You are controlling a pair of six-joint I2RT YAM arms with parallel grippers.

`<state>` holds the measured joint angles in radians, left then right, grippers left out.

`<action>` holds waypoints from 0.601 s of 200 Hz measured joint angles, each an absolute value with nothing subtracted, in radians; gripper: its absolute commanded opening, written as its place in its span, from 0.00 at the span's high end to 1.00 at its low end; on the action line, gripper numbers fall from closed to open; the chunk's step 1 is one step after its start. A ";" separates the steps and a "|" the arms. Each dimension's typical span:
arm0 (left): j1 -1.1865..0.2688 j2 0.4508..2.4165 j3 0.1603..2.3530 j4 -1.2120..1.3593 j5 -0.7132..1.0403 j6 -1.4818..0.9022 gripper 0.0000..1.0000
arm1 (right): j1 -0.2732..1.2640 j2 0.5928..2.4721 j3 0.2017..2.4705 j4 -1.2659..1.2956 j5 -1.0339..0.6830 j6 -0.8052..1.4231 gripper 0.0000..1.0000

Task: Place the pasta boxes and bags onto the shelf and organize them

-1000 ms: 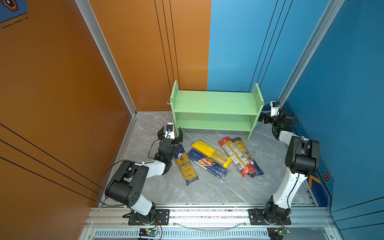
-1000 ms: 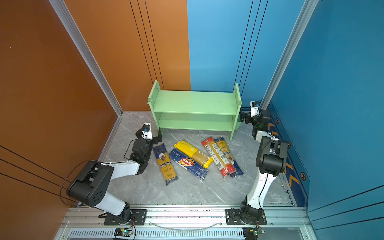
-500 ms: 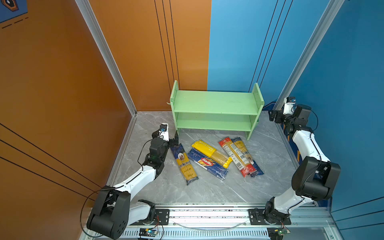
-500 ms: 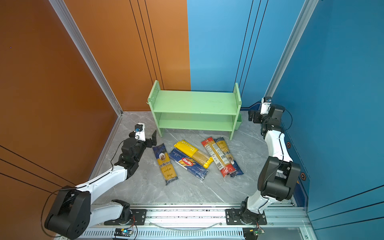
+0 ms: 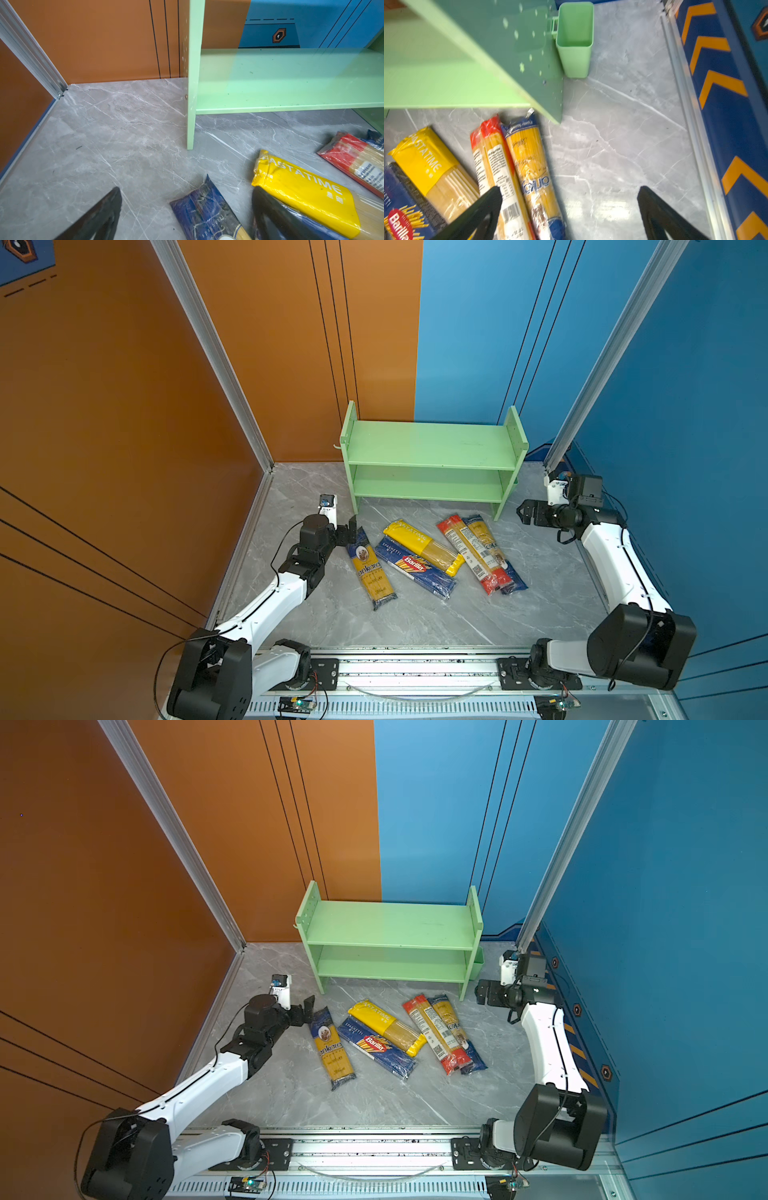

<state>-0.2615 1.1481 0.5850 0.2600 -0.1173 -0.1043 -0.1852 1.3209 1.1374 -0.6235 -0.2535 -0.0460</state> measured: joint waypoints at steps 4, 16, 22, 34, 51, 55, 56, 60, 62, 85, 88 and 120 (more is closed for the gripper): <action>-0.261 1.148 0.585 0.252 -0.112 -0.108 0.02 | -0.175 1.310 1.129 -0.630 -0.252 -0.043 0.00; -0.261 1.148 0.585 0.238 -0.100 -0.121 0.02 | -0.134 1.275 1.103 -0.653 -0.244 -0.031 0.00; -0.261 1.148 0.585 0.234 -0.095 -0.126 0.02 | -0.116 1.263 1.094 -0.658 -0.237 -0.026 0.00; -0.261 1.148 0.585 0.227 -0.085 -0.140 0.02 | -0.062 1.239 1.079 -0.667 -0.224 -0.017 0.00; -0.261 1.148 0.585 0.219 -0.072 -0.160 0.02 | 0.011 1.229 1.069 -0.673 -0.206 -0.009 0.00; -0.261 1.147 0.584 0.218 -0.070 -0.164 0.02 | 0.029 1.229 1.067 -0.673 -0.202 -0.007 0.00; -0.261 1.147 0.583 0.218 -0.069 -0.166 0.02 | 0.032 1.229 1.067 -0.673 -0.202 -0.007 0.00; -0.261 1.146 0.583 0.217 -0.068 -0.169 0.02 | 0.049 1.230 1.065 -0.673 -0.199 -0.006 0.00; -0.261 1.145 0.582 0.216 -0.066 -0.173 0.02 | 0.057 1.230 1.063 -0.674 -0.197 -0.005 0.00; -0.261 1.132 0.562 0.215 -0.062 -0.200 0.02 | 0.149 1.236 1.060 -0.683 -0.176 -0.002 0.00; -0.261 1.129 0.559 0.215 -0.062 -0.201 0.02 | 0.154 1.237 1.060 -0.683 -0.175 -0.002 0.00; -0.261 1.104 0.540 0.193 -0.057 -0.212 0.02 | 0.262 1.242 1.059 -0.699 -0.163 -0.002 0.00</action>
<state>-0.2607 1.1042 0.5400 0.1928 -0.0574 -0.2115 0.2619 1.2415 1.0588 -0.6991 -0.1635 -0.0021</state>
